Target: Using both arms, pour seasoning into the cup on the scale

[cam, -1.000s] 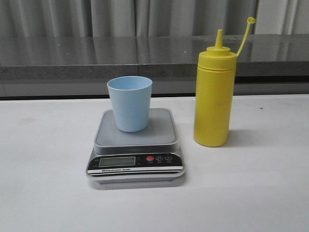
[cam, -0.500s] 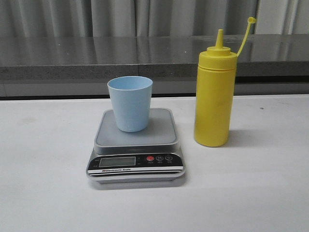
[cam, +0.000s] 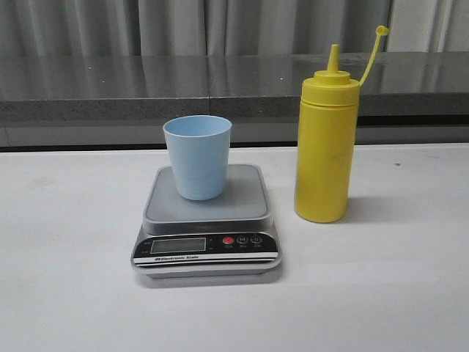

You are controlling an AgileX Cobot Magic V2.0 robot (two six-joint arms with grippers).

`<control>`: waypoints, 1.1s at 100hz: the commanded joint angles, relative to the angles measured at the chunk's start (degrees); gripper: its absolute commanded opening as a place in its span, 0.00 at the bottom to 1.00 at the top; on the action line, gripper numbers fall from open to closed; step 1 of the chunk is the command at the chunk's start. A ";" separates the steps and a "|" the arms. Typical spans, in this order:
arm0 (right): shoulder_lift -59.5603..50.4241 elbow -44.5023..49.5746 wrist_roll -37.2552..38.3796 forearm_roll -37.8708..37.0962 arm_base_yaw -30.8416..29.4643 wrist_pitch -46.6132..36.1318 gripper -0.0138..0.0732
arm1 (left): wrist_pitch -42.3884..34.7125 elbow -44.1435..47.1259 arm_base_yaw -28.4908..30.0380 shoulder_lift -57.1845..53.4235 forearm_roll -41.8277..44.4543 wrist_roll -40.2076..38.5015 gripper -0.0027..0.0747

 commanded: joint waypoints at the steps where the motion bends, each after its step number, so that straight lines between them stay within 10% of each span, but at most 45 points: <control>1: -1.08 -1.20 -0.10 -0.53 -0.29 -4.95 0.08 | -4.39 -1.54 0.03 0.48 -0.45 -0.15 0.01; 75: -1.08 -1.20 -0.10 -0.53 -0.29 -4.95 0.08 | -27.15 19.35 7.98 -6.34 1.19 -0.51 0.01; 110: -1.08 -1.20 -0.10 -0.53 -0.29 -4.95 0.08 | -26.31 21.42 7.98 -13.01 1.19 -0.51 0.01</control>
